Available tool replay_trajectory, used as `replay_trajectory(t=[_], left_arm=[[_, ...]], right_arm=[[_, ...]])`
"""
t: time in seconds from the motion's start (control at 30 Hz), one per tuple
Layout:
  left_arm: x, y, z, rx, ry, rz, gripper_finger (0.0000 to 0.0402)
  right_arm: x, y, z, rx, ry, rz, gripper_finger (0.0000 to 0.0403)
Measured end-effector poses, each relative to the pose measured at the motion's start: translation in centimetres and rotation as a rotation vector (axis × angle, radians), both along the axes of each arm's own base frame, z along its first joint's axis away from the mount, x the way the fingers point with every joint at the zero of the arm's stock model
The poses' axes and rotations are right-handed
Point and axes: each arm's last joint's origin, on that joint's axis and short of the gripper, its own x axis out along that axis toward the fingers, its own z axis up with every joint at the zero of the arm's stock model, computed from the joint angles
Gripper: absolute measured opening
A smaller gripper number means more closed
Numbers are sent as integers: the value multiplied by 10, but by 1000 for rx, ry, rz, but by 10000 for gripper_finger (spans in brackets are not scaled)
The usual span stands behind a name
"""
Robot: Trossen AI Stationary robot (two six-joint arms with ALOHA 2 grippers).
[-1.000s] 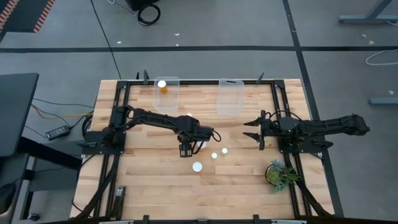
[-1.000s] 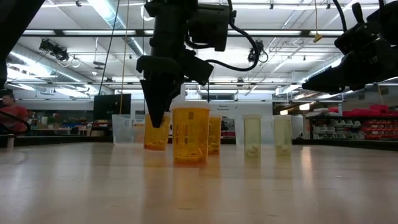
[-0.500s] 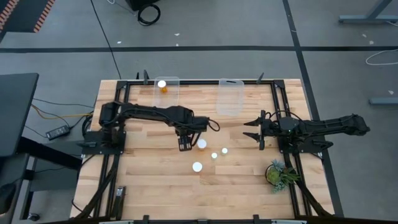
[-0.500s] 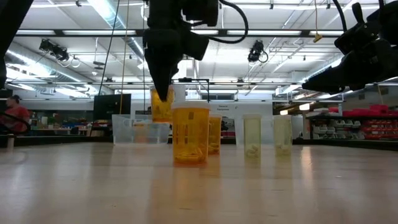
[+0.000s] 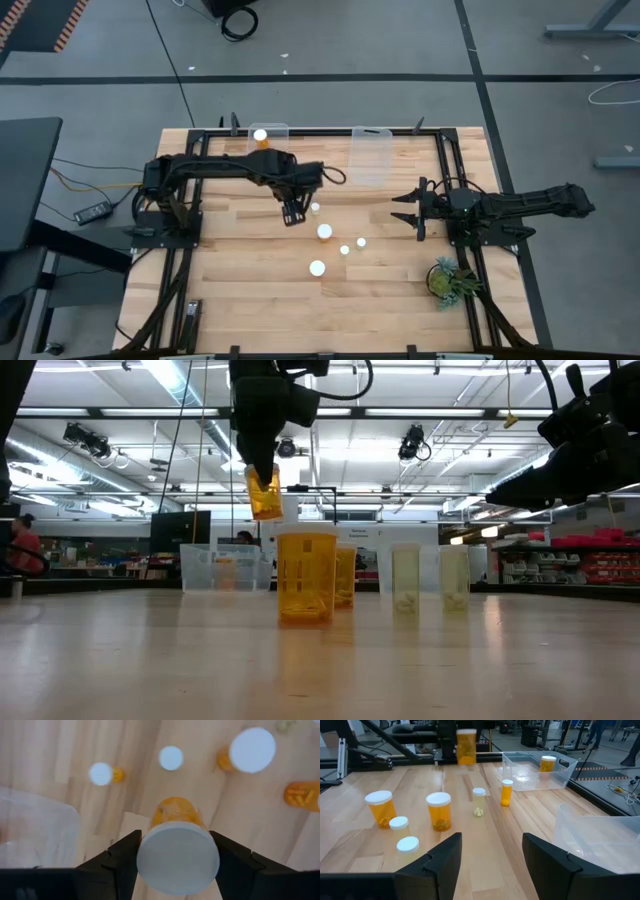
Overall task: Pick and place medicine bottles into bin by pill shape (circle, oval)
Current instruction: Put the orange capsule bottle into the left transparent bin
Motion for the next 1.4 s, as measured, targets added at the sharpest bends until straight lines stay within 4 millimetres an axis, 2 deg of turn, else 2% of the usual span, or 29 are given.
replay_trajectory(t=[0.23, 0.8, 1.13, 1.4], left_arm=[[-9, 29, 8, 19, -24, 60, 211], [-26, 109, 10, 63, -95, 241, 220], [-39, 145, 13, 125, -138, 365, 217], [-50, 166, 13, 180, -142, 472, 218]], right_arm=[[0, 0, 0, 0, 0, 0, 216], [0, 0, 0, 0, 0, 0, 216], [0, 0, 0, 0, 0, 0, 216], [0, 0, 0, 0, 0, 0, 216]])
